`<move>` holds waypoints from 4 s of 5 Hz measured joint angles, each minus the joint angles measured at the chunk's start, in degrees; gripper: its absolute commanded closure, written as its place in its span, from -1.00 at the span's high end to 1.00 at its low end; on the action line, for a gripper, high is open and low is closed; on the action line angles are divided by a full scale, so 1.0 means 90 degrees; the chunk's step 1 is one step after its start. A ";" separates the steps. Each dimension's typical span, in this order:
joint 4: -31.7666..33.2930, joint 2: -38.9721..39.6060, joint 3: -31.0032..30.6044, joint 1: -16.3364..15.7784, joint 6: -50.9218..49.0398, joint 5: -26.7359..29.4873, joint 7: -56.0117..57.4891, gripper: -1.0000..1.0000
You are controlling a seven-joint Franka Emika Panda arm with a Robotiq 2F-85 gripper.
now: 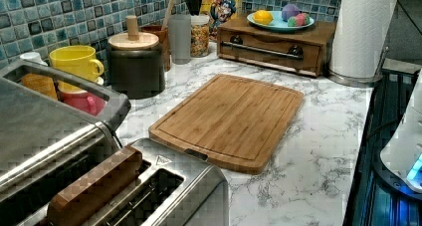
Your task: Turn on the toaster.
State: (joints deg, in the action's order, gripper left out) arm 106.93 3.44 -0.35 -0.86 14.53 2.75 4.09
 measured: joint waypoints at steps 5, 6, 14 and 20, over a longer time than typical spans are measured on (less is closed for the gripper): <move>0.0584 -0.0062 -0.0235 -0.0009 0.0608 0.0508 0.0304 -1.00; 0.1113 -0.0458 -0.0477 -0.0101 0.1029 0.0850 0.0916 -1.00; 0.2791 -0.1763 -0.1696 -0.2035 0.1501 0.2103 0.1560 -1.00; 0.2791 -0.1062 -0.2203 -0.2033 0.2563 0.1643 0.1125 -1.00</move>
State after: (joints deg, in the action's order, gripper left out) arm 132.05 -6.12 -20.17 -19.16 37.60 17.54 14.22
